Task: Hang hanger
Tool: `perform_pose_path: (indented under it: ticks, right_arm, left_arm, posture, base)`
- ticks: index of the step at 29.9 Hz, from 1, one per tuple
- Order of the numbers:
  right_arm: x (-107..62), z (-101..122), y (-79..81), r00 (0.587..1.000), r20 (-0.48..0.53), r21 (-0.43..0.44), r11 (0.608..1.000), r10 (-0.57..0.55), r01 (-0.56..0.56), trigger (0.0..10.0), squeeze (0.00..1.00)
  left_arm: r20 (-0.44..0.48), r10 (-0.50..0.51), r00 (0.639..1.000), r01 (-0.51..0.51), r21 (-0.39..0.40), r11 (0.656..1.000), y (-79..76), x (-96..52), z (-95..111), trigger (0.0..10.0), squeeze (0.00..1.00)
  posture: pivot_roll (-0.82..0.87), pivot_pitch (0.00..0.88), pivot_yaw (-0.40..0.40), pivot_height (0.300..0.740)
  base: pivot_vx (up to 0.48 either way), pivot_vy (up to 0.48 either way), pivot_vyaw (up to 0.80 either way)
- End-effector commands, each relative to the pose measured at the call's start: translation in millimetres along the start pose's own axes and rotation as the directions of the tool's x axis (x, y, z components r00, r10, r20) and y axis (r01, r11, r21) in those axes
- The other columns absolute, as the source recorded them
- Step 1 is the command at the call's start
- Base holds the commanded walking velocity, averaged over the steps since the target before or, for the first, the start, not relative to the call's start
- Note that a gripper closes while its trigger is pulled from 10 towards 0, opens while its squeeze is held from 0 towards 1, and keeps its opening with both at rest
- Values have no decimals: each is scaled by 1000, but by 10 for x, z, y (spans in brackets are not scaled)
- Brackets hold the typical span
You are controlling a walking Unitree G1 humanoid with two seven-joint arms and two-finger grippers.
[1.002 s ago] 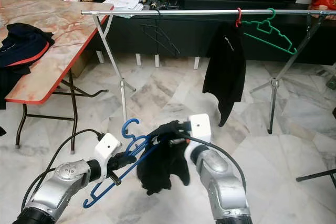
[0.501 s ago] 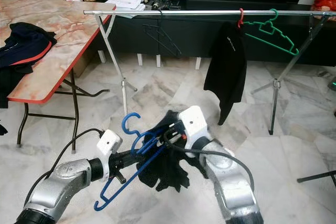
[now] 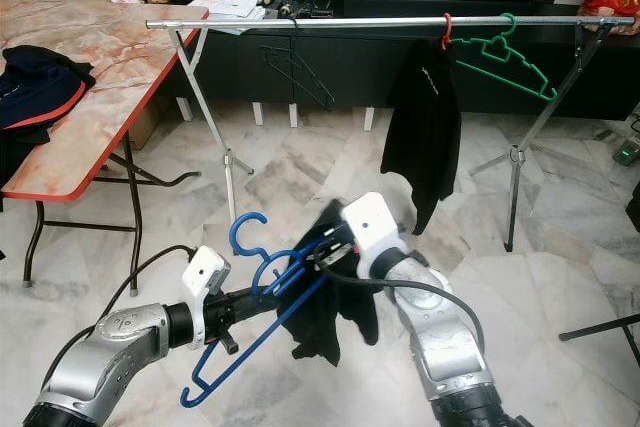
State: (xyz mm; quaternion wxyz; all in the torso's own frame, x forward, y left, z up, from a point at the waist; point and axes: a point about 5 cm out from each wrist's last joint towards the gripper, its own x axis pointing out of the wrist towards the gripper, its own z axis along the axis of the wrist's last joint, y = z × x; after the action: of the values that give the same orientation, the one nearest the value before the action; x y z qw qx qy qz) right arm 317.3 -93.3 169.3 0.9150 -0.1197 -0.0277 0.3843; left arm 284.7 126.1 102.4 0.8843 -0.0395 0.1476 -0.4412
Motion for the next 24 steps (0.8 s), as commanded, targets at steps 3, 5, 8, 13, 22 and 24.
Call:
perform_pose_path:
  ticks: [3,5,8,13,22,24]
  right_arm:
    - [-14,117,131,990,69,-63,991,123,-119,10000,0]
    - [-32,61,107,993,44,-65,992,113,-110,10000,0]
    - [-101,10,111,988,28,-60,987,154,-152,10000,0]
    - [-162,-84,8,993,-40,-93,989,111,-114,10000,0]
    - [-221,-435,-359,941,-287,-353,933,-180,71,10000,0]
    - [-185,-355,-320,961,-234,-359,932,-149,58,10000,0]
  left_arm:
    - [-2,-56,998,56,2,998,-75,-10,3,10000,0]
    - [-5,-58,998,58,3,998,-80,-16,-6,10000,0]
    - [-16,-55,998,55,5,998,-80,-24,-26,10000,0]
    - [-35,-38,999,39,20,999,-65,-12,-51,10000,0]
    - [-32,71,997,-70,47,996,65,-6,-50,10000,0]
    - [-34,48,998,-46,41,998,39,-19,-55,10000,0]
  posture:
    - [65,141,21,740]
    - [63,143,20,740]
    - [61,145,21,740]
    - [56,145,21,740]
    - [59,142,22,740]
    - [60,141,23,740]
  base:
    - [0,0,0]
    - [0,0,0]
    - [0,0,0]
    - [0,0,0]
    - [0,0,0]
    - [0,0,0]
